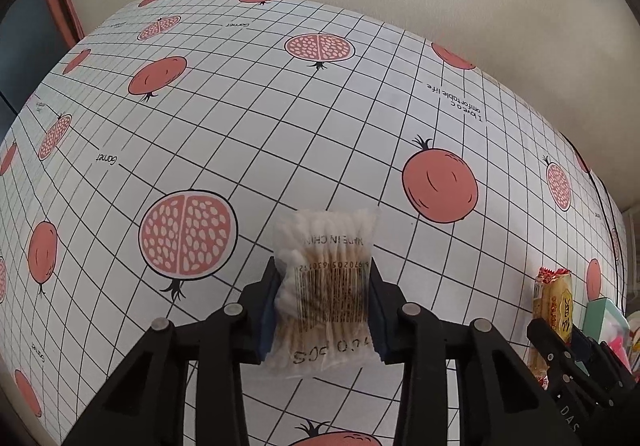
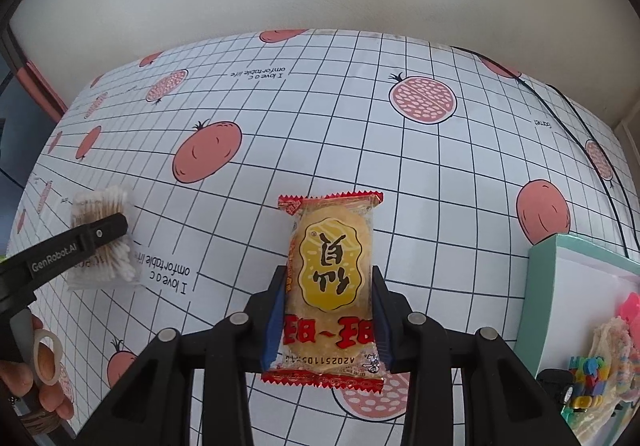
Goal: Organize objects
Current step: 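Lift and carry the swab bag with left tool while right tool carries the snack to the tray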
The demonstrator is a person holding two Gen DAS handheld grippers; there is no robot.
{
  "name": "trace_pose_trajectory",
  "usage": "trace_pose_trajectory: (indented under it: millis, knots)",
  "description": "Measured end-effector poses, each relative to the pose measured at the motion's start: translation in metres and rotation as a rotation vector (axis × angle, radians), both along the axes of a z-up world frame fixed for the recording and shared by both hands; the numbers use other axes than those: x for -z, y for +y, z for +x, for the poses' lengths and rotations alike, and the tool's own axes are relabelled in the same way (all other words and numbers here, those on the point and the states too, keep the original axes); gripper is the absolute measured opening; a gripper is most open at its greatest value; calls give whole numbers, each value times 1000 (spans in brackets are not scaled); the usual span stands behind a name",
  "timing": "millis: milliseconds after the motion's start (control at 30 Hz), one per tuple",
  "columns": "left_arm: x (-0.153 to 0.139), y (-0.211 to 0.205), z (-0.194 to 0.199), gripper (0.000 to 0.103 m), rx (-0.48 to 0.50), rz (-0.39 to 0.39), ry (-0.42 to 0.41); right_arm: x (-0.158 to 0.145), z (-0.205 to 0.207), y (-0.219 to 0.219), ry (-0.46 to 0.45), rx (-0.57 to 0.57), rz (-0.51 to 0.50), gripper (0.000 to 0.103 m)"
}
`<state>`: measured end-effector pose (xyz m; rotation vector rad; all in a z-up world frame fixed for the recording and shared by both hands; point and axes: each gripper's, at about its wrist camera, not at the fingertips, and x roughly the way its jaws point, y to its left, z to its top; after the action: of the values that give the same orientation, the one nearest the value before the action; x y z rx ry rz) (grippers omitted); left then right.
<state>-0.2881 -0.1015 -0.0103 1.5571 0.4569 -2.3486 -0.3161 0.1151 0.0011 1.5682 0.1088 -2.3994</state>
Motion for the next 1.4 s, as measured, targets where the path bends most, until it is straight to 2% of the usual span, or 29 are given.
trace_pose_trajectory:
  millis: [133,533,733,1100,1400]
  knots:
    - [-13,0,0,39,-5,22,32,-19,0,6,30,6,-30,39]
    - [-92,14,6,39,25,27,209,-80,4,37,115,44,-126,39]
    - [-111,31,8,39,51,35,249,-99,7,57,139,65,-152,39]
    - [-147,91,9,39,141,60,324,-127,11,118,179,126,-180,39]
    - [-150,159,8,39,262,78,329,-140,10,200,199,243,-165,40]
